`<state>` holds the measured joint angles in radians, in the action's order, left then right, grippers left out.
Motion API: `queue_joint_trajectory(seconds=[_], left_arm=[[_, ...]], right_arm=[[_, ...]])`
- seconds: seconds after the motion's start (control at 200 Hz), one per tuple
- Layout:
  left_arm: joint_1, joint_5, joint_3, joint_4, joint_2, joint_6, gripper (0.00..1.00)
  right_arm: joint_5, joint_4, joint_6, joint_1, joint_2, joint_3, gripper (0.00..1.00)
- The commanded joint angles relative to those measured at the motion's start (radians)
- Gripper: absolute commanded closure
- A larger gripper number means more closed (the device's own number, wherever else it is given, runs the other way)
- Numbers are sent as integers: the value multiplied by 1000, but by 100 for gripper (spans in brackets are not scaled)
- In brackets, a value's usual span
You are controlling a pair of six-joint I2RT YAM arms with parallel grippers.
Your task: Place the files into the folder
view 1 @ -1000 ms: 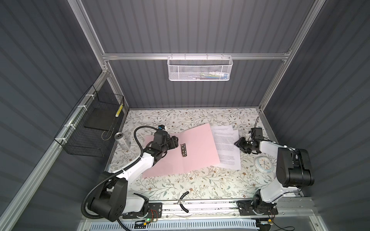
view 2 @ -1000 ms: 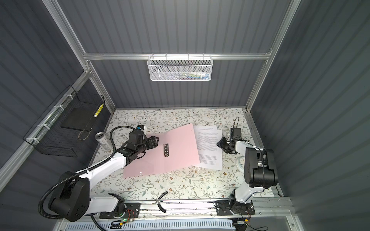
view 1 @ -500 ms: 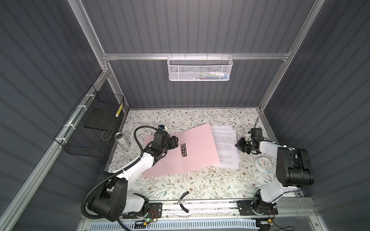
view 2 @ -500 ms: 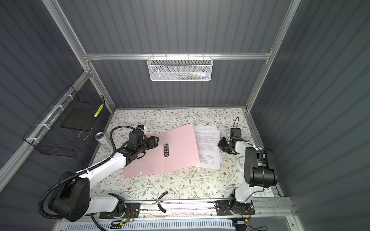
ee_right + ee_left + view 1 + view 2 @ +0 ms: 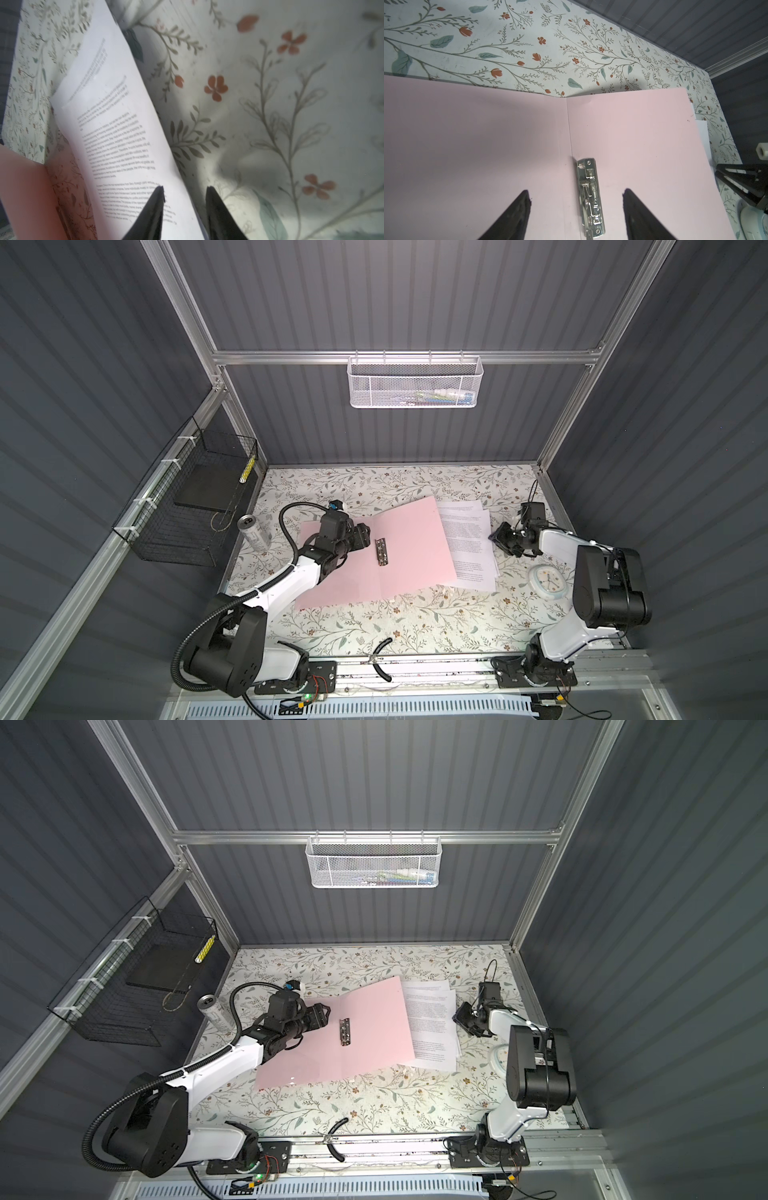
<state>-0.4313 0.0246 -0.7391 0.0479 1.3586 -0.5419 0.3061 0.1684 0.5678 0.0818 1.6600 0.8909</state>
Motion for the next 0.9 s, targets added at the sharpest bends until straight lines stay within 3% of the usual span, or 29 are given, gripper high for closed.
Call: queue_joint_trajectory(seconds=[0.0,0.13,0.425,0.896], left_arm=[[-4,-15,-7,15,19,8,29],[-4,-18,-7,21,26,4,29],[-4,-9,3,21,17,3,29],[-4,-12,15,29,20,-4,29]], right_arm=[[-31,36,-30,3,41,96,56],[-19,45,-39,3,109,186,49],[86,31,-14,-1,252,293,49],[80,6,3,-49,230,301,50]])
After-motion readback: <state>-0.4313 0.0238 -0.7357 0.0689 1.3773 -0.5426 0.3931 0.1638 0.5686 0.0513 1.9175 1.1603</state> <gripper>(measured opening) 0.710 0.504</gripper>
